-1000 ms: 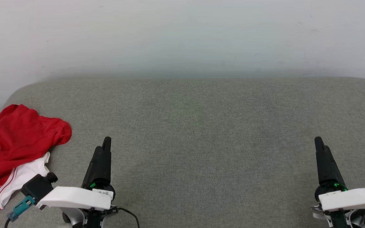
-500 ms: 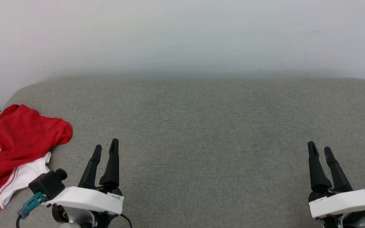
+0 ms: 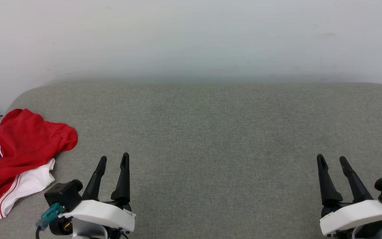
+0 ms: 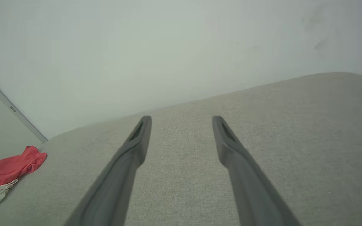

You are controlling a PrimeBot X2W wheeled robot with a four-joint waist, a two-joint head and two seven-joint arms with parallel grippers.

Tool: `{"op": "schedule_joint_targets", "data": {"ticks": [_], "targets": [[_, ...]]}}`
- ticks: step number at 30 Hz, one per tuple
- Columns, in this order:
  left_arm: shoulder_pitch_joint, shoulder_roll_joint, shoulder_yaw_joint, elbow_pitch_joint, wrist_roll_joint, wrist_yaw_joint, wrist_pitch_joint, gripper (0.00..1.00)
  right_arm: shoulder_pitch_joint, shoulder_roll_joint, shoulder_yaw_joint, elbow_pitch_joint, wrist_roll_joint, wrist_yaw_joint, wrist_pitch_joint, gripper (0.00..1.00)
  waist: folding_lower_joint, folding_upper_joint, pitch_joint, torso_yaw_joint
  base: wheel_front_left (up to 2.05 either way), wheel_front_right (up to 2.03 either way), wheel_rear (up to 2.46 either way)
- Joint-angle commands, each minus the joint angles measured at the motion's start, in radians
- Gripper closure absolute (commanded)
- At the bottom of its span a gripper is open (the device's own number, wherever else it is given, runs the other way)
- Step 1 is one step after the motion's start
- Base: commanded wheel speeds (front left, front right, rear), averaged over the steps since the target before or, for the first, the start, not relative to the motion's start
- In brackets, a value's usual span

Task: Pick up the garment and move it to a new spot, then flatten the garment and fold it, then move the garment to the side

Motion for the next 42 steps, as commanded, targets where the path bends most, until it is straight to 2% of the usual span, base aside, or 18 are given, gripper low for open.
{"op": "schedule_joint_targets", "data": {"ticks": [1, 26, 42], "targets": [[0.0, 0.005, -0.006, -0.005, 0.037, 0.001, -0.011, 0.0, 0.003, -0.002, -0.004, -0.019, -0.038, 0.0, 0.003, 0.0, 0.0, 0.0, 0.0, 0.001, 0.0, 0.0, 0.0], [0.006, 0.004, -0.025, 0.01, 0.243, 0.007, -0.065, 0.0, 0.029, -0.002, -0.016, -0.066, -0.215, 0.0, 0.001, 0.0, 0.0, 0.0, -0.001, 0.006, 0.0, 0.0, 0.0], [0.006, -0.001, -0.012, 0.026, 0.297, 0.001, -0.095, 0.0, 0.041, -0.002, -0.015, -0.075, -0.291, 0.0, -0.019, 0.0, 0.0, 0.0, -0.003, 0.039, 0.0, 0.0, 0.0]]}}
